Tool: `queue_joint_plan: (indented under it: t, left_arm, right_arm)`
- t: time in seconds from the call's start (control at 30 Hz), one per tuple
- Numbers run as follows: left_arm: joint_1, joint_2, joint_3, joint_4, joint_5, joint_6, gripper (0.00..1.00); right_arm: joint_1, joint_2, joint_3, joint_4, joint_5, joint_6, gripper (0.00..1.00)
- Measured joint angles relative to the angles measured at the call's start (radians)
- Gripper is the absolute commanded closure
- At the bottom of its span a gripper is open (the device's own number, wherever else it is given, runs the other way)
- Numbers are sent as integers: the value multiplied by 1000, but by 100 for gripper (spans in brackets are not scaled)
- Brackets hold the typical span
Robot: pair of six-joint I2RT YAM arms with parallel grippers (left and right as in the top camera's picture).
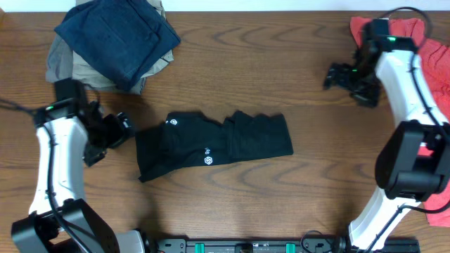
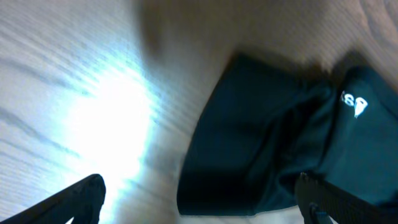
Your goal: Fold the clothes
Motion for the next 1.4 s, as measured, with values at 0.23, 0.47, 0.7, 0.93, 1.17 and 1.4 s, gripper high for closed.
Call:
queue_joint_plan:
  t: [0.23,0.47,0.7,0.93,1.17,1.4]
  left_arm:
    - [43,0,-58,21,103,31,2]
    - [43,24,-161,121,151,76,2]
    - [45,127,-161,207,219,157,2]
    - [47,255,-156,196,346,228,2]
    - [49,324,-138,172,522,295,2]
    - [47,363,-129,167,611,315,2]
  right_arm:
    - [-81,0,0,1,11,0,1]
    - [-88,0,0,2,11,0,1]
    - [-88,0,0,2,11,0,1]
    - [-88,0,0,2,11,0,1]
    - [-88,0,0,3,11,0,1]
    - [-88,0,0,3,11,0,1]
